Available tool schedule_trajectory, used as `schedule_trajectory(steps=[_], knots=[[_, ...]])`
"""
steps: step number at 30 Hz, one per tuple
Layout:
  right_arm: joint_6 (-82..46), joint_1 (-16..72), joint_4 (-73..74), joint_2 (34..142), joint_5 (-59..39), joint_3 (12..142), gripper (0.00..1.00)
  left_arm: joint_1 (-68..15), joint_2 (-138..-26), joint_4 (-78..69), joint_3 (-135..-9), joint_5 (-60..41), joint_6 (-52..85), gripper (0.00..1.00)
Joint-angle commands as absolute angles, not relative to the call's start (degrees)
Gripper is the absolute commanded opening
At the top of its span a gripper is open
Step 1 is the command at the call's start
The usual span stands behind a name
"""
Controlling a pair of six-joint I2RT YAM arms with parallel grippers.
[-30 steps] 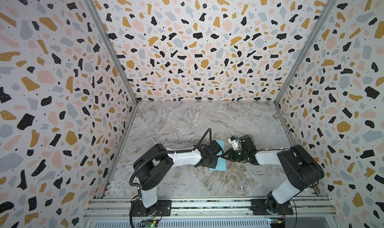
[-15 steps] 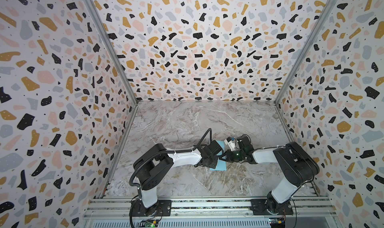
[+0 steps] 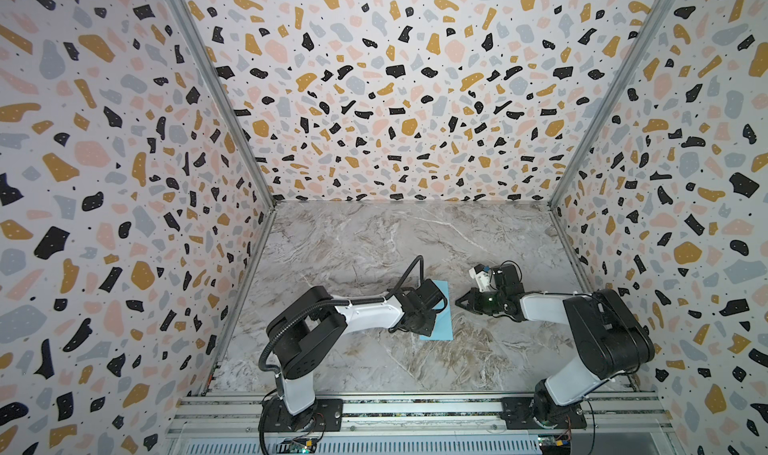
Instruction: Fold a paper plane with a square sheet of paper (pick it up from the middle)
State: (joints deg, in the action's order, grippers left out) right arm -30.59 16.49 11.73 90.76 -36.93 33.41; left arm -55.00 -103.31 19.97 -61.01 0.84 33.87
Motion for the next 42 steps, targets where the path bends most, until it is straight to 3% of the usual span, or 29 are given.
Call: schedule_trajectory(steps=[1, 9, 12, 28, 42], knots=[[-33.7, 16.5, 11.6, 87.1, -40.5, 32.1, 0.14, -54.8, -102.2, 20.4, -64.2, -0.8, 33.2, 0.0], [-40.9, 18.9, 15.8, 86.4, -44.8, 29.1, 0.36, -54.5, -100.7, 19.2, -66.2, 1.1, 33.6, 0.04], [-42.6, 19.6, 17.5, 86.9, -45.0, 28.4, 0.39, -54.0, -102.0, 18.7, -66.3, 1.5, 33.4, 0.04], [-48.8, 20.2, 22.3, 92.4, -45.6, 28.7, 0.43, -52.2, -106.1, 16.6, -64.4, 1.6, 34.3, 0.02], [-52.5, 21.2, 25.1, 94.1, -45.4, 29.0, 0.39, -52.0, -106.4, 15.1, -61.3, 1.4, 35.8, 0.01]])
